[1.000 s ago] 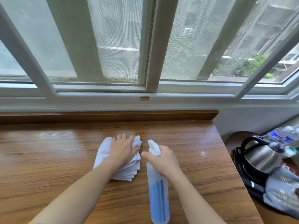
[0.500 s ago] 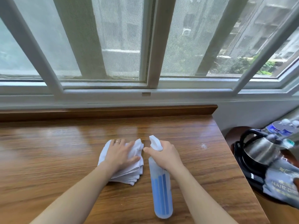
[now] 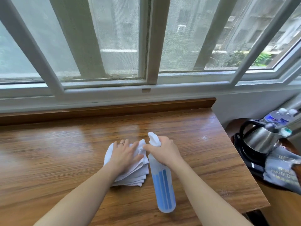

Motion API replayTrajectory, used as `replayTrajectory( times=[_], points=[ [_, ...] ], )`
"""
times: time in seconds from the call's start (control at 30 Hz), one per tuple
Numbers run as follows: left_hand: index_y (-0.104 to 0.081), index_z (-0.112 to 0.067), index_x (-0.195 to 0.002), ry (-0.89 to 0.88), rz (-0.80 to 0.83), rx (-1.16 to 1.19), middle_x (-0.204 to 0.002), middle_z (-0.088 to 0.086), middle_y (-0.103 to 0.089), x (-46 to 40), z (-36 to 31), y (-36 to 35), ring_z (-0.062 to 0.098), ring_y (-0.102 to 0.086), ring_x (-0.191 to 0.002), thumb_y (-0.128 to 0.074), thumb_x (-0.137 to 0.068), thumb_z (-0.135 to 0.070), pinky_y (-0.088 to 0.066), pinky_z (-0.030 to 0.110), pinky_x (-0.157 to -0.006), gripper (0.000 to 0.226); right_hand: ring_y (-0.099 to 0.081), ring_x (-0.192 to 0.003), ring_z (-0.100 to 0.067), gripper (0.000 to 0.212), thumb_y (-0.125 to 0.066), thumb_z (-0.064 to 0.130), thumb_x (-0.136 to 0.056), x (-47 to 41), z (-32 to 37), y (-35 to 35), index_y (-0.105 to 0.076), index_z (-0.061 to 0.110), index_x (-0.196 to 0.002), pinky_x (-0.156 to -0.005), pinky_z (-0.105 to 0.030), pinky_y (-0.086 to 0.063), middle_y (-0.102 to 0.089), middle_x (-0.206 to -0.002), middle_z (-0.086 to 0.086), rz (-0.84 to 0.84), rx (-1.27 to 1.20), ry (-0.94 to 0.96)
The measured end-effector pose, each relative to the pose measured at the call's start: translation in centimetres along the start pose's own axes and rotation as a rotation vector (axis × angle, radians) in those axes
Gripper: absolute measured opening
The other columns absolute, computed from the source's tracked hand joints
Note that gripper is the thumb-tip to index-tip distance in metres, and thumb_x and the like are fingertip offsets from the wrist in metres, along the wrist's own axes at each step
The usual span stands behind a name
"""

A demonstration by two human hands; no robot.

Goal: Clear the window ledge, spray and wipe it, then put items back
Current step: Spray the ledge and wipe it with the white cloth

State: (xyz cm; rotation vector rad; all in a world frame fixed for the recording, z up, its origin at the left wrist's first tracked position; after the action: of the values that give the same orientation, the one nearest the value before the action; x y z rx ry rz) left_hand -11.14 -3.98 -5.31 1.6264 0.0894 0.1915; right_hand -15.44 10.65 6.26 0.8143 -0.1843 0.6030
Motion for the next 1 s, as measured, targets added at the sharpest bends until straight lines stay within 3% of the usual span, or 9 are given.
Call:
replayTrajectory(
  times=[0.1, 0.27, 0.43, 0.53, 0.67, 0.87, 1.0],
  points=[
    [-0.038, -0.031, -0.139, 0.074, 0.101, -0.006, -0.123, 0.01, -0.052, -1.4, 0.8, 0.3, 0.034, -0.048, -0.117, -0.006, -0.078, -0.075, -0.032, 0.052, -0.096, 0.082, -0.054, -0.065, -0.011, 0.029, -0.066, 0.046, -0.084, 0.7, -0.1, -0.3, -0.058, 0.023, -0.068, -0.058, -0.027, -0.037, -0.059, -0.065, 0.007, 0.001, -0.002, -0.006],
    [-0.023, -0.037, -0.146, 0.201, 0.205, -0.008, -0.139, 0.009, -0.038, -2.7, 1.4, -0.8, 0.032, -0.035, -0.131, -0.028, -0.094, -0.066, -0.017, 0.073, -0.103, 0.059, -0.055, -0.067, -0.013, 0.029, -0.065, 0.047, -0.083, 2.2, -1.0, -1.1, -0.058, 0.024, -0.068, -0.06, -0.029, -0.039, -0.058, -0.063, 0.007, -0.006, -0.01, -0.017],
    [-0.032, -0.034, -0.142, 0.189, 0.116, 0.006, -0.13, 0.009, -0.048, -0.2, 0.7, -0.8, 0.032, -0.043, -0.123, -0.029, -0.093, -0.067, -0.029, 0.064, -0.099, 0.06, -0.053, -0.064, -0.01, 0.029, -0.068, 0.046, -0.084, 4.0, -2.0, -1.7, -0.059, 0.023, -0.07, -0.059, -0.027, -0.039, -0.057, -0.064, 0.008, -0.031, -0.034, -0.05],
    [-0.045, -0.032, -0.134, 0.142, 0.078, -0.027, -0.118, 0.01, -0.056, 2.1, 0.1, -1.0, 0.032, -0.051, -0.111, -0.018, -0.085, -0.068, -0.033, 0.061, -0.091, 0.067, -0.051, -0.061, -0.008, 0.029, -0.069, 0.044, -0.083, 5.1, -2.2, -2.3, -0.056, 0.022, -0.069, -0.056, -0.025, -0.038, -0.055, -0.063, 0.009, -0.042, -0.035, -0.062],
    [-0.065, -0.027, -0.113, 0.089, -0.033, -0.055, -0.085, 0.009, -0.059, 5.5, -1.2, -1.1, 0.031, -0.058, -0.08, -0.042, -0.079, -0.064, -0.037, 0.057, -0.078, 0.056, -0.049, -0.06, -0.008, 0.03, -0.069, 0.043, -0.081, 6.5, -2.4, -2.9, -0.053, 0.025, -0.063, -0.055, -0.025, -0.034, -0.054, -0.061, 0.01, -0.07, -0.055, -0.084],
    [-0.062, -0.028, -0.114, 0.073, -0.057, -0.074, -0.088, 0.009, -0.062, 7.8, -1.5, -0.9, 0.032, -0.059, -0.082, -0.043, -0.079, -0.063, -0.037, 0.061, -0.079, 0.054, -0.059, -0.076, -0.012, 0.02, -0.07, 0.046, -0.083, 8.3, -2.6, -3.1, -0.065, 0.027, -0.078, -0.063, -0.027, -0.042, -0.061, -0.073, 0.01, -0.118, -0.068, -0.095],
    [-0.062, -0.025, -0.11, 0.074, -0.08, -0.061, -0.086, 0.01, -0.061, 8.4, -1.6, -0.8, 0.033, -0.059, -0.079, -0.041, -0.079, -0.062, -0.038, 0.059, -0.076, 0.052, -0.061, -0.077, -0.017, 0.036, -0.071, 0.048, -0.082, 8.9, -2.7, -2.6, -0.07, 0.013, -0.09, -0.065, -0.03, -0.043, -0.064, -0.076, 0.003, -0.144, -0.081, -0.105]
  ],
)
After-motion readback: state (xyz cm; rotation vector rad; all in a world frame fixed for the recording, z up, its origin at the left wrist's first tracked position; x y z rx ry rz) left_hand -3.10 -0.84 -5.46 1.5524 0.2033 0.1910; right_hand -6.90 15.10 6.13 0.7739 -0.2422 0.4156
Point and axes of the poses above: each hand's wrist, its own x-axis away from the middle knuckle, its own y-axis out of the back of the hand, z = x × y, the point moved 8 cm from there along -x, towards the middle knuckle
